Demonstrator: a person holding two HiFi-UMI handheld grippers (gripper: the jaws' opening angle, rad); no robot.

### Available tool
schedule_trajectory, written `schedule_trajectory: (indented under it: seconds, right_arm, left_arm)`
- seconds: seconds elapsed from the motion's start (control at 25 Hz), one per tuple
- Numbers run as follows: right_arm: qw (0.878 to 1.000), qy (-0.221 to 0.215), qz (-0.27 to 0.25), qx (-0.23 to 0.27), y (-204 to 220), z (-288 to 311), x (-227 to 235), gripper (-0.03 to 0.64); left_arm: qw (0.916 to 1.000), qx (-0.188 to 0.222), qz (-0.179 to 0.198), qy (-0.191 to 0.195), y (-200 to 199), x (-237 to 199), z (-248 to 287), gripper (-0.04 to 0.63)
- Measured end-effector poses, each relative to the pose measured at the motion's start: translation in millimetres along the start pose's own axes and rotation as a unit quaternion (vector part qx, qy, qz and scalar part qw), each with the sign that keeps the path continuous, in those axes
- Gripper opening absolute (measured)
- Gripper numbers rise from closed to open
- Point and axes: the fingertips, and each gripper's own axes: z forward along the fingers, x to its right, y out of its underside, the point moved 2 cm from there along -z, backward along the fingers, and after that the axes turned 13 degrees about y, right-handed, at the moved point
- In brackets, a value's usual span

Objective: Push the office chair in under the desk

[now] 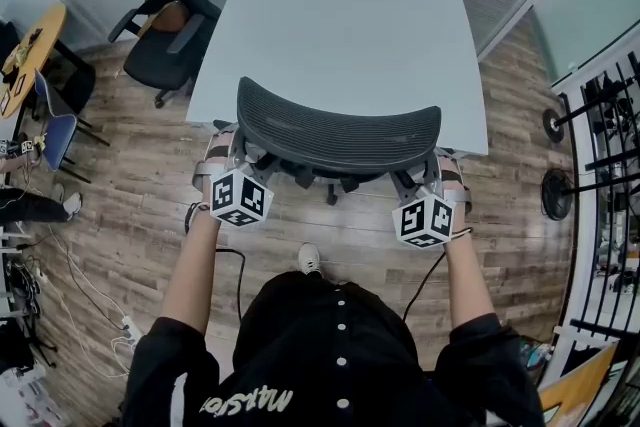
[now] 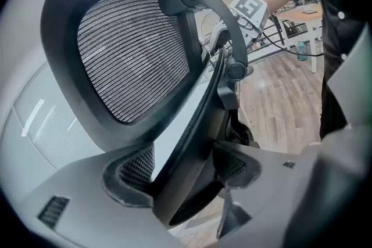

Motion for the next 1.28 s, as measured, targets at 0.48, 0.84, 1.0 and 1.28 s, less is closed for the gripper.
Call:
schedule_trajectory:
  seconds: [0.48,0.84,1.0,1.28]
  right_arm:
    - [1.000,0.002,-0.002,0.003,0,4,1,0.281]
    - [1.000,-0.019,0.005,-0.002,0,6,0,0.278]
    - [0.999,-0.032,0.010,-0.007,-1,4,-3,0.272]
    - [0.996,0.014,0.091,0.003,-3,-22,21,0.190]
  left_arm:
    - [1.0000,0.001,0.002,-0.004,1,-2,2,0.328]
    - [0.9995,-0.020,-0.020,0.012,4,-2,5,0.327]
    - [0.9985,-0.036,-0.037,0.020,7,1,4,0.327]
    - [0.9978,-0.004,-0.062,-0.022,-10,0,-22,0.272]
